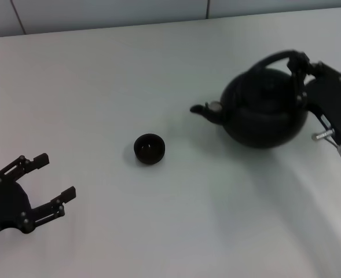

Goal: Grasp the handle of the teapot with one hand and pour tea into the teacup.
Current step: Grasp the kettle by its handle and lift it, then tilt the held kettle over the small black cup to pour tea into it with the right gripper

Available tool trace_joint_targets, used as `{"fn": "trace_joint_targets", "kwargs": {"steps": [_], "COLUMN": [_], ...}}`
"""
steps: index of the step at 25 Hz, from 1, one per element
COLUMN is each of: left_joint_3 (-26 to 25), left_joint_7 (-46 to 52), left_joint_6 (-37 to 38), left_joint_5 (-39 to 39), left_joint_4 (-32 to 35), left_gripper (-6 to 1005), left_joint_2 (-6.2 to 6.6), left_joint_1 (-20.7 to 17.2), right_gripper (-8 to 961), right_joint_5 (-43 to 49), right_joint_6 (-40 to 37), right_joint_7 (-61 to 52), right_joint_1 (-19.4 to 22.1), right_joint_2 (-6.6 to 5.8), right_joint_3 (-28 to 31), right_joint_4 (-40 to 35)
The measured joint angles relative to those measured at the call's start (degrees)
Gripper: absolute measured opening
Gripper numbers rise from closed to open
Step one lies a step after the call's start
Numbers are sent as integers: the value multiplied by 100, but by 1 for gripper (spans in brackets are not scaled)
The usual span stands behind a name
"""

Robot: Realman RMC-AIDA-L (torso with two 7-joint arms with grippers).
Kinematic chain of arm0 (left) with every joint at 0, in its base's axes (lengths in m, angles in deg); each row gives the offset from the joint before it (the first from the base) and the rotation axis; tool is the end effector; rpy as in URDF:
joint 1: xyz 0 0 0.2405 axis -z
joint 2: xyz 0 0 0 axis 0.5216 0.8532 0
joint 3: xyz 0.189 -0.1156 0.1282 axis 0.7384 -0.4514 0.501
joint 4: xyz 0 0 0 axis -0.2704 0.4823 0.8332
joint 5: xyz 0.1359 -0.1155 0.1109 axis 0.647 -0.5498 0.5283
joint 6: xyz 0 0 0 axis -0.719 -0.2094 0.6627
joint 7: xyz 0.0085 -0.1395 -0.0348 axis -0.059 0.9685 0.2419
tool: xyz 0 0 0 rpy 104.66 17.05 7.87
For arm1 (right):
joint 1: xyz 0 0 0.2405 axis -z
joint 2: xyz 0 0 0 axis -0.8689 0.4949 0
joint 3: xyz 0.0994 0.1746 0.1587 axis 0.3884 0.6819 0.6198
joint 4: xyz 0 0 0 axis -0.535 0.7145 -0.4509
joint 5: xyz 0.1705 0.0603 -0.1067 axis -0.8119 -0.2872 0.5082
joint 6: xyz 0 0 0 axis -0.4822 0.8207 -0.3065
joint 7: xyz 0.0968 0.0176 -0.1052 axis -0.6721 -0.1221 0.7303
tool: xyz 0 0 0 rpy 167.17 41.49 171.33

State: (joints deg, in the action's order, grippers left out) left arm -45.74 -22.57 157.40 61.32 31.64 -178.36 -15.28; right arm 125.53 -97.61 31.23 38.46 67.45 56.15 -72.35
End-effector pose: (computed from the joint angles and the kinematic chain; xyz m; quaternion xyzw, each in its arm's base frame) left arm -0.3360 0.2365 -0.0091 -0.9148 -0.1283 -0.2840 0.2571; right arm 0.3208 0.2912 -0.0240 -0.7330 0.1717 0.3359 0.5660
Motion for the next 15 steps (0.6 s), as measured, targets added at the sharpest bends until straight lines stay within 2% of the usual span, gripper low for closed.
{"fn": "trace_joint_targets", "kwargs": {"steps": [3, 9, 15], "left_joint_3": [0, 0, 0], "left_joint_7": [-10, -29, -37], "left_joint_6": [0, 0, 0], "left_joint_5": [-2, -2, -2], "left_joint_4": [-2, -5, -65], "left_gripper": [851, 852, 852], "left_joint_2": [2, 4, -2], "left_joint_1": [18, 27, 51], "right_gripper": [95, 97, 99], "right_joint_5": [40, 46, 51], "right_joint_6": [88, 294, 447], "right_joint_7": [-451, -753, -1456], "right_joint_1": [-417, -778, -1237], "right_joint_2": [-13, -64, -51], "right_joint_3": [-77, -317, -939], "right_joint_4": [-270, -412, -999]}}
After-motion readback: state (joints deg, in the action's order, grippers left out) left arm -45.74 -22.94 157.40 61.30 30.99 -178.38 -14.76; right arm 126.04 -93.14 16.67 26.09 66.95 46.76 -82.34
